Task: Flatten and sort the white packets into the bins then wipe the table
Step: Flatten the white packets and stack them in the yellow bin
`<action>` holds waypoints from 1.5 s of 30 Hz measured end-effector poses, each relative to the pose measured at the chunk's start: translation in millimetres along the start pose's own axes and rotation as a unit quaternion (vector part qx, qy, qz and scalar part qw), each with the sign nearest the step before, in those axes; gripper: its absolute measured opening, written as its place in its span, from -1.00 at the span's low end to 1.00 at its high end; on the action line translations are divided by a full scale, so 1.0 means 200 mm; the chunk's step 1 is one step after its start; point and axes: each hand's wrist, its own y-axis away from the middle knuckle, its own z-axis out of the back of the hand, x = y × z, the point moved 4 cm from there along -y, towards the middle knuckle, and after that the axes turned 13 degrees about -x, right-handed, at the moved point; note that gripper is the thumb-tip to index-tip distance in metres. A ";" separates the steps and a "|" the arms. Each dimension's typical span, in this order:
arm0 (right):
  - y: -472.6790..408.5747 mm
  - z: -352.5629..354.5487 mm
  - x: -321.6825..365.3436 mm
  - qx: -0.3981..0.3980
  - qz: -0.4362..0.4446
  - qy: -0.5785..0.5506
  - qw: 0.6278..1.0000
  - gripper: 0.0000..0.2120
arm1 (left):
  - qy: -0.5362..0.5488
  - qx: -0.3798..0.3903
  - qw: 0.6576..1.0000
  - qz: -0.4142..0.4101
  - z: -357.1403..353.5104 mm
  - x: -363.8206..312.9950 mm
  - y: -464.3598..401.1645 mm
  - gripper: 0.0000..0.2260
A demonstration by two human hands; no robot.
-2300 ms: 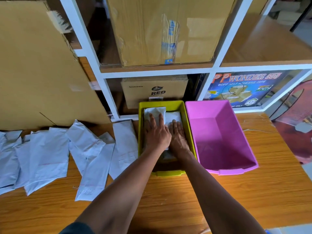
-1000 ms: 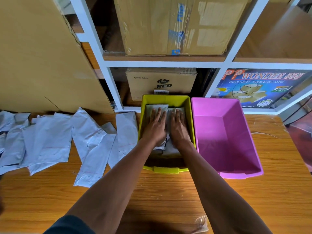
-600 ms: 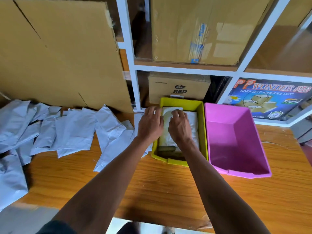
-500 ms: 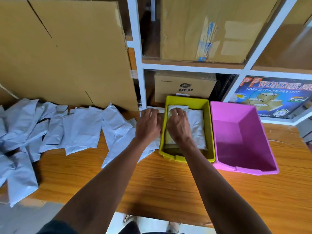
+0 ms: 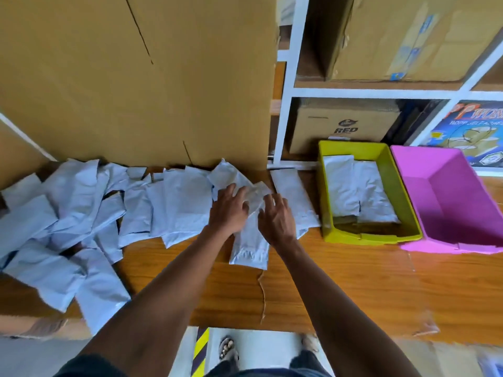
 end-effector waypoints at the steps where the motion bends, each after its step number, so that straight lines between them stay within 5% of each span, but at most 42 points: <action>1: 0.05 -0.05 0.02 0.024 -0.021 0.011 0.999 -0.58 | -0.002 0.020 1.000 -0.002 0.00 0.03 0.00 -0.54; 9: 0.27 -0.24 0.07 0.148 -0.093 0.086 0.981 -0.09 | -0.009 0.071 0.996 -0.050 -0.06 0.10 -0.13 -0.46; 15: 0.31 -0.36 0.06 0.188 -0.105 0.089 0.973 0.07 | -0.057 0.142 0.982 -0.110 -0.14 0.09 -0.26 -0.37; 22: 0.31 -0.35 0.02 0.155 -0.104 0.087 0.979 -0.02 | -0.095 0.223 0.959 -0.146 -0.20 0.09 -0.30 -0.26; 33: 0.39 -0.34 0.04 0.139 -0.136 0.128 0.972 -0.18 | -0.005 0.176 0.969 -0.171 -0.05 0.31 -0.05 -0.56; 39: 0.45 -0.31 0.13 0.116 -0.164 0.149 0.968 -0.26 | 0.041 0.106 0.978 -0.172 0.07 0.37 0.01 -0.56; 45: 0.40 -0.34 0.12 0.084 -0.133 0.173 0.972 -0.15 | -0.038 0.072 0.981 -0.173 -0.02 0.36 -0.15 -0.46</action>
